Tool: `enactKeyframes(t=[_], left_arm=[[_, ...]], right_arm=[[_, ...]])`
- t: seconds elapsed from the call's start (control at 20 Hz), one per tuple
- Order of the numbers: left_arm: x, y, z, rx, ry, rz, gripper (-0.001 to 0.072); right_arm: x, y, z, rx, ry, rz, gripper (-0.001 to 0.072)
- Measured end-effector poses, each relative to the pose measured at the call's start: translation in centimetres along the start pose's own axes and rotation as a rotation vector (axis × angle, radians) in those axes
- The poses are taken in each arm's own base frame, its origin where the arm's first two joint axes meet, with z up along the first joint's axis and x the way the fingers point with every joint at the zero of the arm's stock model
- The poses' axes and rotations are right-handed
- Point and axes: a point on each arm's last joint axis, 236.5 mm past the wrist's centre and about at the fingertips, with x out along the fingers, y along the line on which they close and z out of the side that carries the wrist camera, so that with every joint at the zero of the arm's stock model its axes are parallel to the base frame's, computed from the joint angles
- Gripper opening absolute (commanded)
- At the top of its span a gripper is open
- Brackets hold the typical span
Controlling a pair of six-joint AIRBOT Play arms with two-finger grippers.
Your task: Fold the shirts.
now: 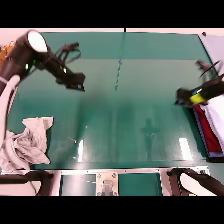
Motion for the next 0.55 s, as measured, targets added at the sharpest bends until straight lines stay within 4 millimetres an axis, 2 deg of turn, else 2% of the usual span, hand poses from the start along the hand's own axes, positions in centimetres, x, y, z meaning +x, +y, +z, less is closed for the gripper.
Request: enactKeyframes(t=[0.1,0.2,0.35,0.55], left_arm=[[0.6,-0.6,-2.8,0.001,0.012,0.001,0.0024],[0.8,-0.8,-4.6,0.003,0.012,0.009,0.0023],[0.9,-1.1,-5.9,0.006,0.015,0.006,0.0023],[1.0,-1.3,-6.3,0.005,0.009,0.000,0.0023]], right_arm=[[1.7,2.1,-2.6,-0.086,0.022,0.014,0.0011],[2.7,3.6,-4.3,-0.148,0.041,0.030,0.0011],[3.4,4.9,-5.7,-0.199,0.055,0.044,0.0011],[3.7,5.5,-6.4,-0.224,0.060,0.051,0.0010]])
